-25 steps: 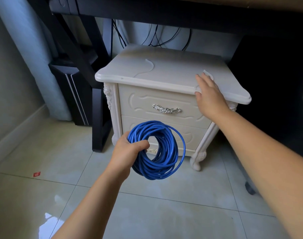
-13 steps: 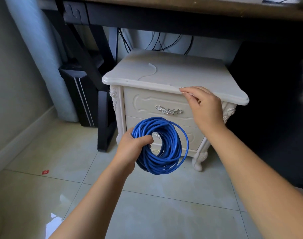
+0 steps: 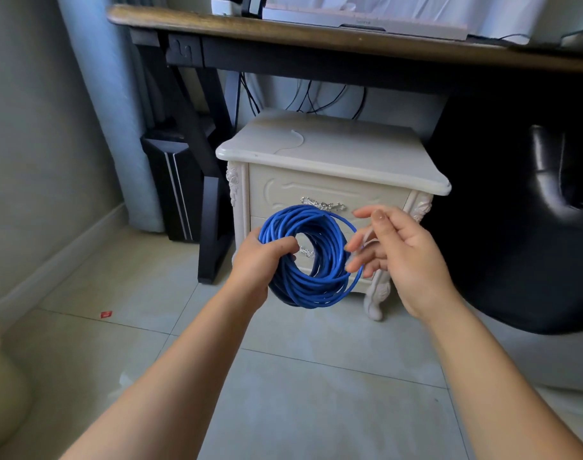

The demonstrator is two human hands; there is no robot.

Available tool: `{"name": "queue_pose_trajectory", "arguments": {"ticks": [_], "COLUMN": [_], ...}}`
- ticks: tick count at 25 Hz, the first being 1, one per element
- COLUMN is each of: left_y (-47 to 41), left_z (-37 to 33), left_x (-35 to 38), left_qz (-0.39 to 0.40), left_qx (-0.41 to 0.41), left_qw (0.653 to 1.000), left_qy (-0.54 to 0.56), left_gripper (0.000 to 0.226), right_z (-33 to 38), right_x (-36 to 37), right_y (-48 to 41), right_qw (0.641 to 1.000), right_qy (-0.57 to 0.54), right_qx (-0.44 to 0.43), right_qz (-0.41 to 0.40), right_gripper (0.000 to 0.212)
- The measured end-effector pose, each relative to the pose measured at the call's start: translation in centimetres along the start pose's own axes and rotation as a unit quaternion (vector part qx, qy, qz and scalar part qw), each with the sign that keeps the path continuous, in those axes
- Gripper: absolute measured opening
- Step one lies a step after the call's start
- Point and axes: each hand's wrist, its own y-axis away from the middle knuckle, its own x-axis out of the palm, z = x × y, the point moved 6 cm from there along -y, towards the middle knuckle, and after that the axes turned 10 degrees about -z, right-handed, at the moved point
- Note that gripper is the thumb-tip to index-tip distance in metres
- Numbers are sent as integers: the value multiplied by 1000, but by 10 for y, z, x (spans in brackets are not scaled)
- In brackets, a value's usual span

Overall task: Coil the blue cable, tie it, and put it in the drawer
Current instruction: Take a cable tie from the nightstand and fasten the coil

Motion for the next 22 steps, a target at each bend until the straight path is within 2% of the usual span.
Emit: {"name": "queue_pose_trajectory", "arguments": {"ticks": [3, 9, 16, 22], "left_y": [20, 49, 79, 83], "left_z": [-6, -10, -14, -10], "left_x": [-2, -11, -14, 5], "left_qz": [19, 6, 14, 37], "left_qx": [26, 43, 54, 54], "left_qw": [999, 999, 998, 997], "left_qy": [-12, -28, -35, -37], "left_gripper": [20, 19, 26, 45], "right_z": [9, 32, 15, -6], "right_x": [-4, -19, -24, 7], "right_y": [17, 45, 62, 58], "right_qw": [999, 995, 998, 997], "right_qy": [-36, -93, -17, 73], "right_qx": [14, 21, 40, -6], "right_qz": [24, 37, 50, 38], "right_gripper": [26, 27, 28, 29]}}
